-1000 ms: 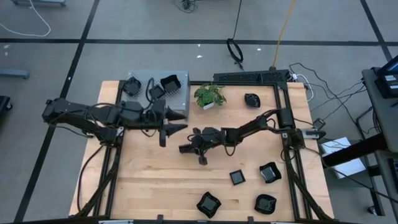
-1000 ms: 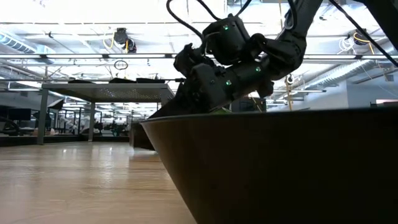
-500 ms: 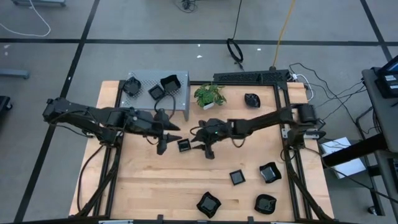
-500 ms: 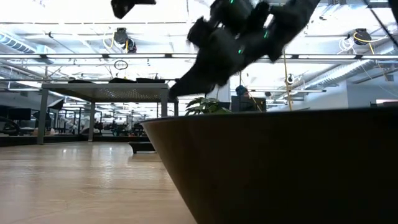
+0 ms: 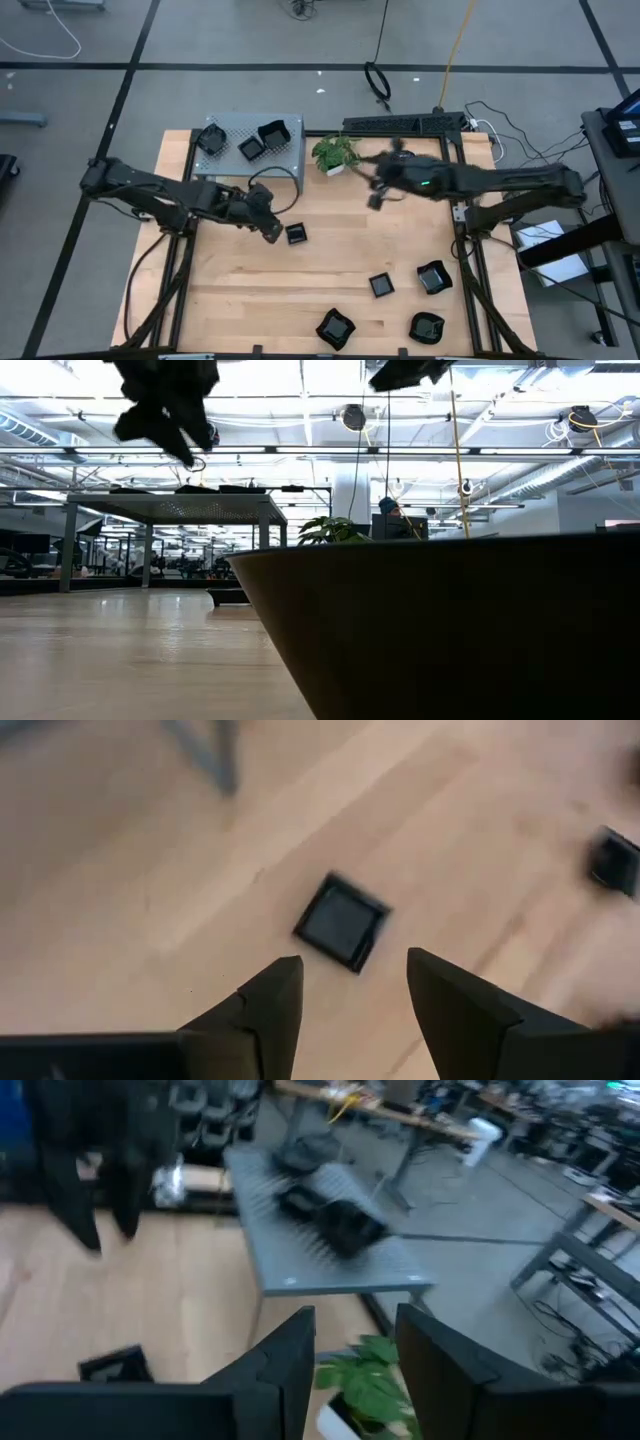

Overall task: Pick & Place Mini shaped plates
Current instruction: Stack the black square plate on top of the other black square plates on the shelf

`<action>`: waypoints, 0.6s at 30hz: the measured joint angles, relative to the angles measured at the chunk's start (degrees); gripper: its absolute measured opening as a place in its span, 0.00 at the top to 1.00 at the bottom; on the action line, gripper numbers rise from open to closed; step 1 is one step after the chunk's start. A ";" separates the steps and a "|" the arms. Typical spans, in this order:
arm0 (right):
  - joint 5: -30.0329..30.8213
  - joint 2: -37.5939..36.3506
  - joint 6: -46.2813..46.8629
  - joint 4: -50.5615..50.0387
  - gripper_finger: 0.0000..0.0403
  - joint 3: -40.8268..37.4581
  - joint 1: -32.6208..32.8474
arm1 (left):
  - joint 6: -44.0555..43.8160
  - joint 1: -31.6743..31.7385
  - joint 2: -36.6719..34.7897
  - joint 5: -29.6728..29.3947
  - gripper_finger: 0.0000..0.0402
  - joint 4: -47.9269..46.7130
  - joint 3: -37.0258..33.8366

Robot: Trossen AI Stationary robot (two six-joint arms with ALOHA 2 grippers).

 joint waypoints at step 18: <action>0.25 -37.86 6.75 1.90 0.69 -21.23 0.02 | -26.72 0.02 22.44 7.19 0.54 2.85 0.00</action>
